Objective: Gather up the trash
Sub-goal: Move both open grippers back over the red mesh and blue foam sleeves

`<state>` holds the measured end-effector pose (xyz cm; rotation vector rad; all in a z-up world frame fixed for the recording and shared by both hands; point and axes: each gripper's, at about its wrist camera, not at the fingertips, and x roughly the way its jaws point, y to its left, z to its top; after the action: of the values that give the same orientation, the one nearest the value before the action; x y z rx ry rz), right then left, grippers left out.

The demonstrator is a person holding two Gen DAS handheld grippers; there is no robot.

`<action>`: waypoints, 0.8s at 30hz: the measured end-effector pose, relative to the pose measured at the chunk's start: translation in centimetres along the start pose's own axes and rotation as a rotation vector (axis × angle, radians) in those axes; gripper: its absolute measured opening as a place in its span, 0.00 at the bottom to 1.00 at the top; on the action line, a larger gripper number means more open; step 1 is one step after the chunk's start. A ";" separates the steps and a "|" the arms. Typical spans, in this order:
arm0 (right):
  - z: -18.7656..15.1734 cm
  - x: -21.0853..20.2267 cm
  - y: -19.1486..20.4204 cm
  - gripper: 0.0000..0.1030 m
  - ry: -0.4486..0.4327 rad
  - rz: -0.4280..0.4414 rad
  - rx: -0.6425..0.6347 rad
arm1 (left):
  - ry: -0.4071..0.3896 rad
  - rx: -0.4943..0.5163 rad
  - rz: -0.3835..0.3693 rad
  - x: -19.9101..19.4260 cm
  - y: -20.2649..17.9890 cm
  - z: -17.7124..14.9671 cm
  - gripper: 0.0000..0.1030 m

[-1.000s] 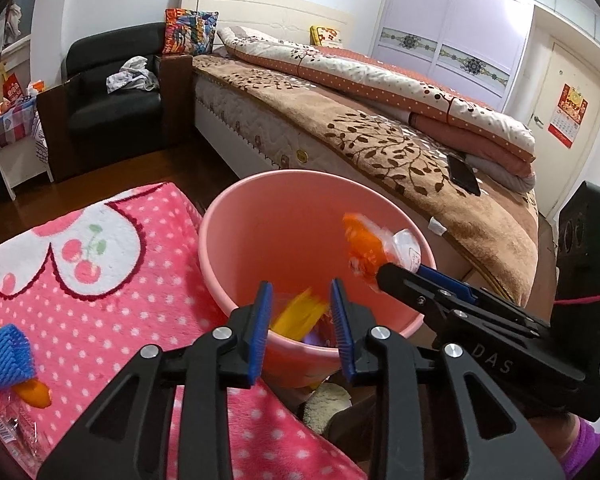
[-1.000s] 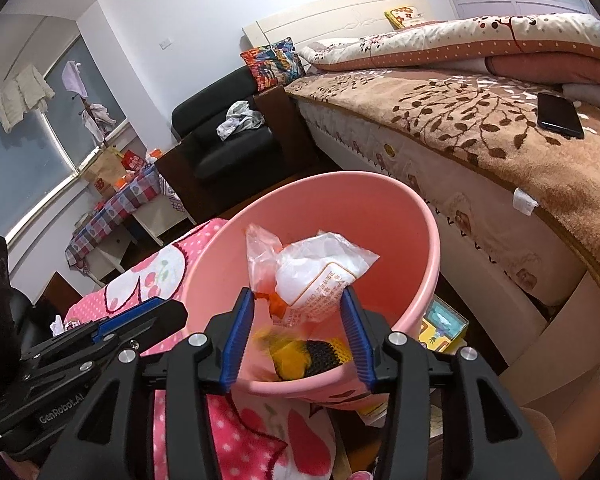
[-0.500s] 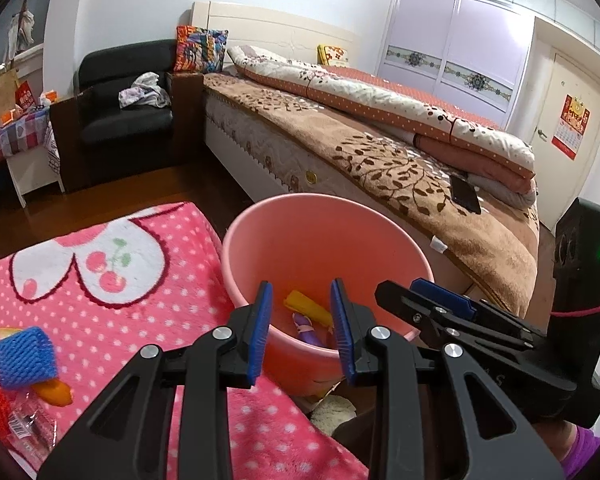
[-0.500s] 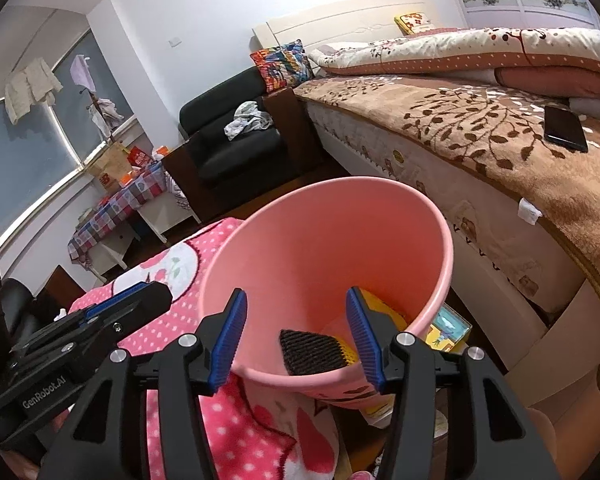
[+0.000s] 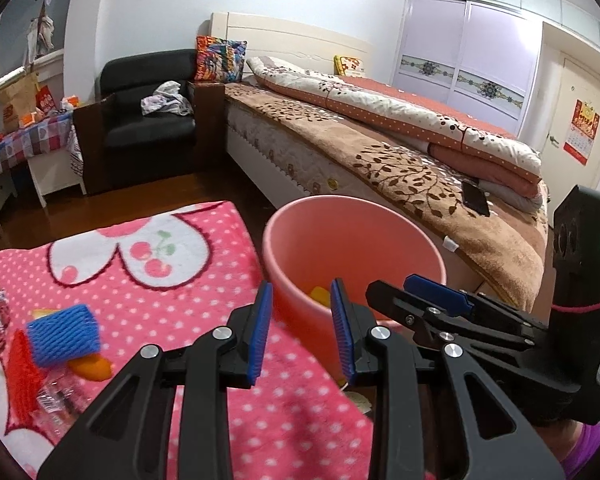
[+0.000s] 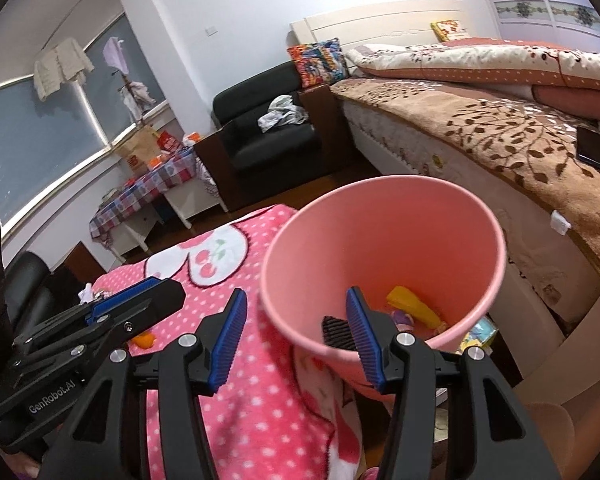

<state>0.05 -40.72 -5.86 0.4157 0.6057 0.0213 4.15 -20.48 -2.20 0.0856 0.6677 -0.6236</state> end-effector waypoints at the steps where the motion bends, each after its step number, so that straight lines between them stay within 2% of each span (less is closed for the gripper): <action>1: -0.1 0.0 0.2 0.49 0.003 0.005 -0.005 | -0.004 0.004 0.008 -0.3 0.1 -0.2 0.29; 10: -1.1 0.9 3.2 0.49 0.045 0.054 -0.053 | -0.018 0.024 0.074 -2.3 2.0 -1.7 0.29; 24: -2.2 1.9 6.8 0.49 0.093 0.092 -0.124 | -0.009 -0.060 0.158 -4.0 6.9 -3.5 0.29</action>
<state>1.05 -33.40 -5.96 0.3233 0.6725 0.1663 3.62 -11.86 -3.35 0.0789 0.6638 -0.4519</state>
